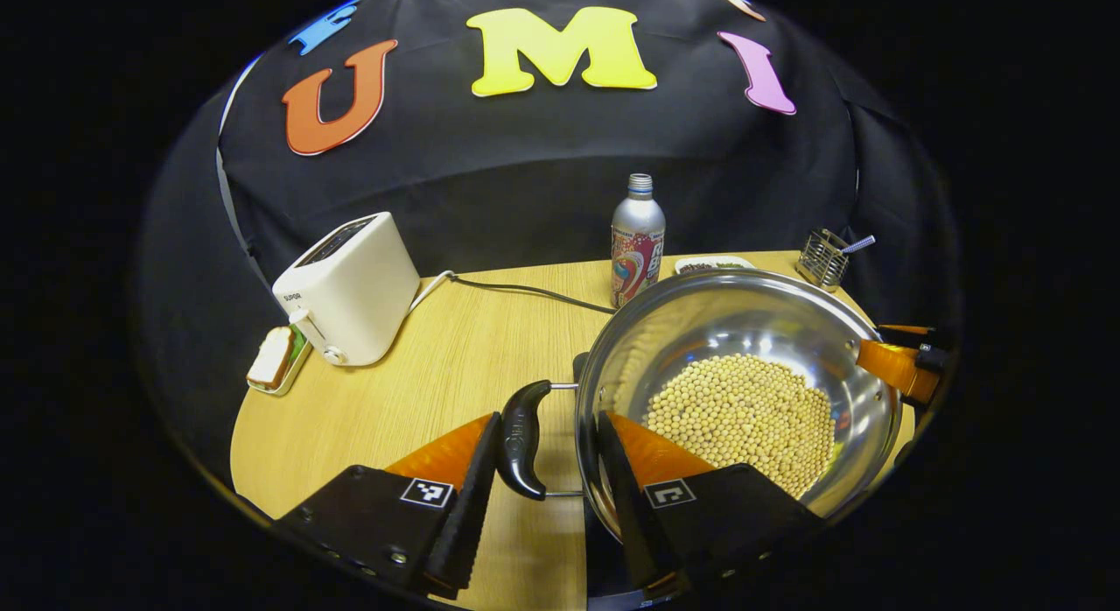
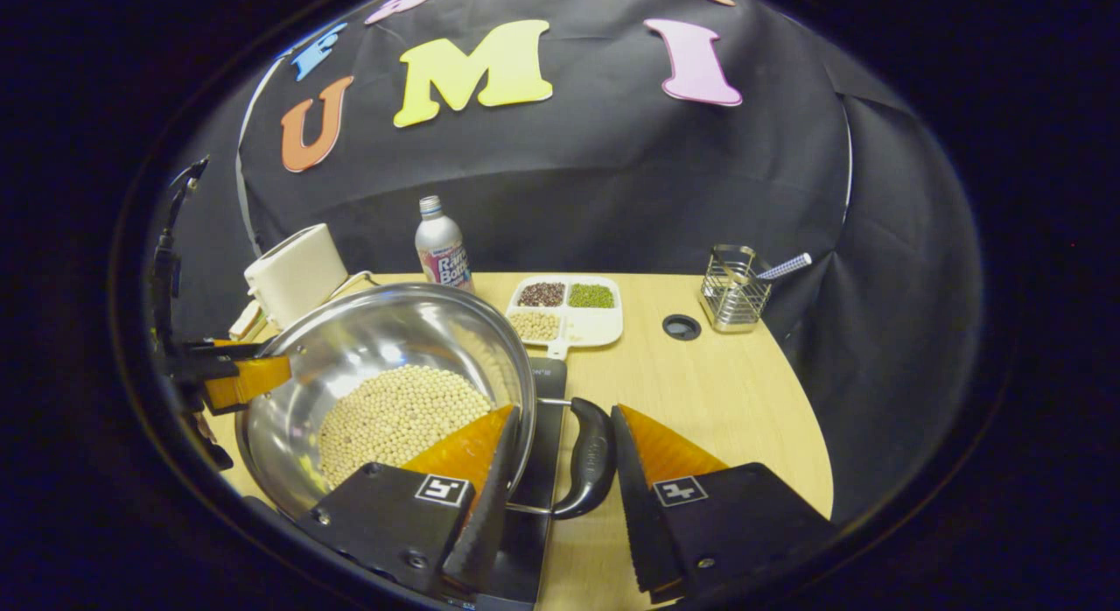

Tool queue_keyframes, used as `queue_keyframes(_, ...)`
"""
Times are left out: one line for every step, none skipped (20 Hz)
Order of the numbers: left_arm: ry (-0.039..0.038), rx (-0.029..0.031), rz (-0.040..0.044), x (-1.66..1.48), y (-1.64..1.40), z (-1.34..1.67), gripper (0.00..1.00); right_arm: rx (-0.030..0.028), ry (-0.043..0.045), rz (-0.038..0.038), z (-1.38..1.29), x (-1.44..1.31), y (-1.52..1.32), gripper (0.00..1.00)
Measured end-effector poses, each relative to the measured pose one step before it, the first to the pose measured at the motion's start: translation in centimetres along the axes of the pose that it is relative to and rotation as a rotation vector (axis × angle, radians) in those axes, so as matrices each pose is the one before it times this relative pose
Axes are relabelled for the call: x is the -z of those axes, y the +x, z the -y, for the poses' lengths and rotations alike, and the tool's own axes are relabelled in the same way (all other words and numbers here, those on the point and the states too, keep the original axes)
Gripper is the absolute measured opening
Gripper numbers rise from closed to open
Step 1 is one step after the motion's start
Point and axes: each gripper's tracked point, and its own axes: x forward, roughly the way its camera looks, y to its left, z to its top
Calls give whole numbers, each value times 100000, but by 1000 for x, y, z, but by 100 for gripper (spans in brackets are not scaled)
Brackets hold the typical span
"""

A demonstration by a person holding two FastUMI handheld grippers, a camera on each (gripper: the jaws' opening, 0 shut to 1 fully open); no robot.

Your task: First push the handle of the pot to place it horizontally, then grasp the pot with both hands and set it on the induction cooktop.

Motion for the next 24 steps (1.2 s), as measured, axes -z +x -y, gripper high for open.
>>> queue_keyframes(-569,-83,1457,-78,-56,-72,65,86,922,374,107,-21,-67,63)
queue_keyframes(-432,-1264,2041,-236,-219,-336,65,98,2036,960,-24,-42,-64,64)
queue_keyframes(-1402,284,1598,-85,-514,150,75,-121,980,1038,14,95,-256,64)
queue_keyframes(-1190,387,2749,-380,-640,35,71,-249,125,1319,4,72,-214,66)
queue_keyframes(-1465,586,3107,-470,-716,20,71,-386,-636,2233,33,-245,-198,65)
queue_keyframes(-1767,307,2691,-284,-777,56,73,-338,-830,2182,48,-113,-171,66)
queue_keyframes(-2004,20,1190,16,-791,27,75,585,-420,1093,264,1,-197,68)
queue_keyframes(-1916,289,1776,10,-849,79,80,1432,820,1469,554,-37,-254,71)
queue_keyframes(-1146,1272,2071,-15,-916,338,84,268,1780,1718,200,-266,-431,76)
queue_keyframes(-186,928,2132,124,-1185,273,90,-299,1405,1165,-10,52,-406,83)
queue_keyframes(566,-73,2211,29,-1155,-24,93,-90,1211,891,104,13,-508,85)
queue_keyframes(230,-156,2666,-201,-1197,-98,94,626,547,1191,241,188,-643,87)
queue_keyframes(167,-459,3110,-241,-1218,-172,94,-61,371,1866,50,-81,-701,90)
queue_keyframes(-187,-871,2923,-321,-1132,-339,95,-352,-396,1654,-170,-12,-767,91)
queue_keyframes(-391,-833,2398,-210,-951,-399,95,-1149,-1243,2061,-315,10,-957,92)
queue_keyframes(-598,-321,1130,-129,-1154,-224,94,-233,-1337,1912,-83,-12,-827,93)
queue_keyframes(-887,92,605,55,-935,107,94,657,-538,1999,121,-159,-832,93)
queue_keyframes(-1255,267,-71,116,-967,-1,94,55,374,1449,-72,-26,-988,93)
queue_keyframes(-90,-536,693,107,-835,-257,94,-243,1362,1065,-173,-32,-1139,93)
queue_keyframes(400,-640,929,-87,-826,-315,95,-438,1552,1313,-257,-39,-1105,94)
queue_keyframes(-420,493,736,140,-780,151,95,-483,1296,1212,-206,-79,-1115,94)
queue_keyframes(-284,513,527,162,-859,138,94,-133,611,842,-145,-4,-1098,95)
queue_keyframes(-608,-124,1135,131,-765,-103,95,-563,350,1464,-187,-196,-1172,96)
queue_keyframes(-661,563,522,145,-757,31,95,173,-8,1220,-169,-137,-1186,96)
